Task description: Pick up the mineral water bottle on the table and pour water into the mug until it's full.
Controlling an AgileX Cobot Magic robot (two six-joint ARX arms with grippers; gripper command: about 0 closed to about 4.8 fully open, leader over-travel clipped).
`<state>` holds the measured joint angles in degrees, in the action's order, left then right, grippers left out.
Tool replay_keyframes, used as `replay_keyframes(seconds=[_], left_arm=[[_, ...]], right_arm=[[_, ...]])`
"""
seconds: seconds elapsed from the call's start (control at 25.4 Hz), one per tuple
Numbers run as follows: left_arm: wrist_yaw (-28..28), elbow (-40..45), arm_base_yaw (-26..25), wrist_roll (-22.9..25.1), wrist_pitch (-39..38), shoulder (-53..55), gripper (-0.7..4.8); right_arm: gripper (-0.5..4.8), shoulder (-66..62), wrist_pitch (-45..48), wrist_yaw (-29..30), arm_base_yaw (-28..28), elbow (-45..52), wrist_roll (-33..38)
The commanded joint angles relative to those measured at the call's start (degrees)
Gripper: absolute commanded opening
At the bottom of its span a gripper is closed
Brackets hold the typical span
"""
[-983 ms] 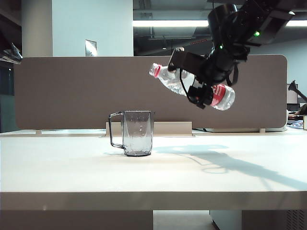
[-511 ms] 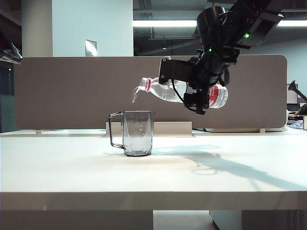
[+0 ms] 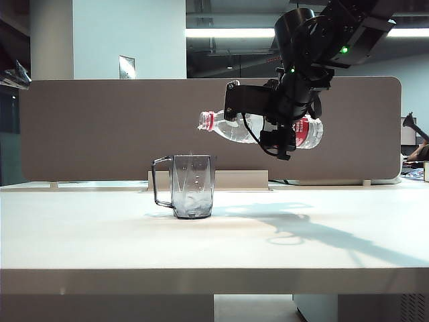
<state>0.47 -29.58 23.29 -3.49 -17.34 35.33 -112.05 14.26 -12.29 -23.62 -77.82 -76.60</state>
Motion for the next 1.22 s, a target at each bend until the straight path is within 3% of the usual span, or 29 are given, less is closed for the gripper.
replay_keyframes(seconds=[0.04,1.22], left_arm=[[0.2,-0.4,0.1,0.0,0.7,0.0,-0.01],[0.2,-0.4,0.1,0.0,0.7,0.0,-0.01]], right_arm=[[3.05,1.1,4.0,-1.1,0.0,-0.8,-0.2],[3.05,1.1,5.3,-7.2,0.1,-0.8,-9.2]])
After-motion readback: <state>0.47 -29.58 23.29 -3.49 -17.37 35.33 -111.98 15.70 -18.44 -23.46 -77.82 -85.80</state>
